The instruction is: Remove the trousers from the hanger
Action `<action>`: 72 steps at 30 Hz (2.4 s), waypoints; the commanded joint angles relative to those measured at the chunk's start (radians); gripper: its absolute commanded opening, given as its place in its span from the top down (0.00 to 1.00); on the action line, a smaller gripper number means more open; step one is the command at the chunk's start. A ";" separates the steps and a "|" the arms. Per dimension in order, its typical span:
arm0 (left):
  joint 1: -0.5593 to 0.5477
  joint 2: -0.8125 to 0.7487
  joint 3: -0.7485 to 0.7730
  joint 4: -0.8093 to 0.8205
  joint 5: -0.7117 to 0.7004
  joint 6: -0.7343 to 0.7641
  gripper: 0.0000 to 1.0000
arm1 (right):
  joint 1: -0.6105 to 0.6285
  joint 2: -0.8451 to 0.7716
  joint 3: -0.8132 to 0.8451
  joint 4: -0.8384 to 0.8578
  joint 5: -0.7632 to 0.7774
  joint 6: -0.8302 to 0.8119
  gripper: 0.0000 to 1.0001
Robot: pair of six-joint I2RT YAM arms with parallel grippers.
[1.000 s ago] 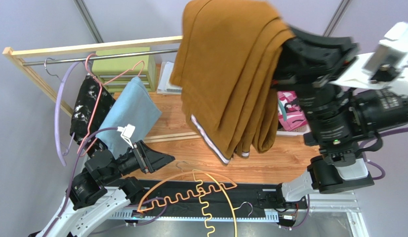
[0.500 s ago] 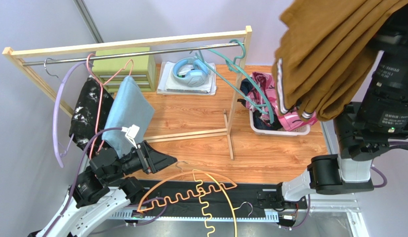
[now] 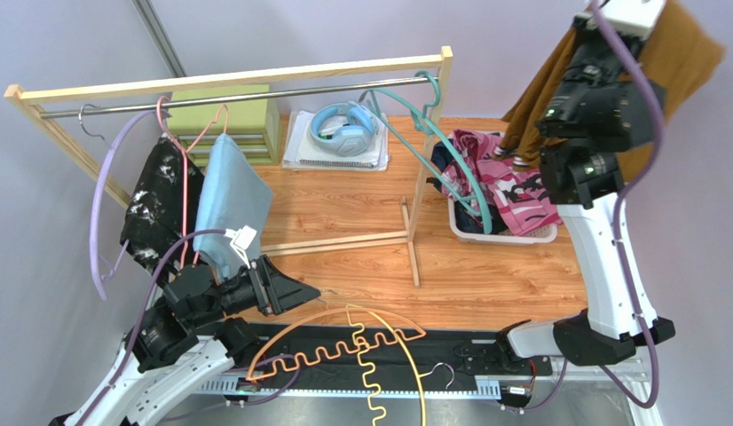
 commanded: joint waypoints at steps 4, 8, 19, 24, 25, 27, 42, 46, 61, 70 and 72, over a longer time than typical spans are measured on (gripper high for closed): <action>-0.001 -0.021 0.001 -0.021 0.022 0.004 0.10 | -0.290 -0.265 -0.374 -0.105 -0.010 0.447 1.00; -0.001 -0.009 -0.006 -0.021 0.044 0.004 0.10 | -0.430 -0.352 -0.472 -0.199 -0.054 0.539 1.00; -0.001 0.075 0.120 -0.081 0.042 0.110 0.10 | -0.478 -0.481 -0.731 -0.197 -0.203 0.632 1.00; -0.001 0.086 0.166 -0.108 0.038 0.125 0.10 | -0.474 -0.334 -0.811 -0.184 -0.324 0.743 1.00; -0.001 0.088 0.174 -0.122 0.032 0.125 0.10 | -0.461 -0.310 -0.817 -0.184 -0.338 0.757 1.00; -0.001 0.095 0.198 -0.141 0.021 0.136 0.10 | -0.438 -0.209 -0.819 -0.130 -0.364 0.777 1.00; -0.001 0.161 0.237 -0.235 -0.010 0.254 0.11 | -0.128 0.275 -0.518 -0.476 -0.180 0.865 0.84; -0.001 0.197 0.261 -0.331 -0.046 0.350 0.11 | -0.127 0.257 -0.480 -0.716 -0.157 0.973 0.53; -0.001 0.194 0.278 -0.312 -0.066 0.371 0.14 | -0.127 -0.378 -0.661 -1.286 -0.491 1.336 0.21; -0.001 0.244 0.225 -0.423 -0.157 0.389 0.14 | 0.092 -0.651 -1.042 -1.365 -0.835 1.497 0.29; -0.001 0.260 0.199 -0.412 -0.143 0.381 0.14 | 0.258 -0.685 -1.174 -1.264 -0.837 1.614 0.30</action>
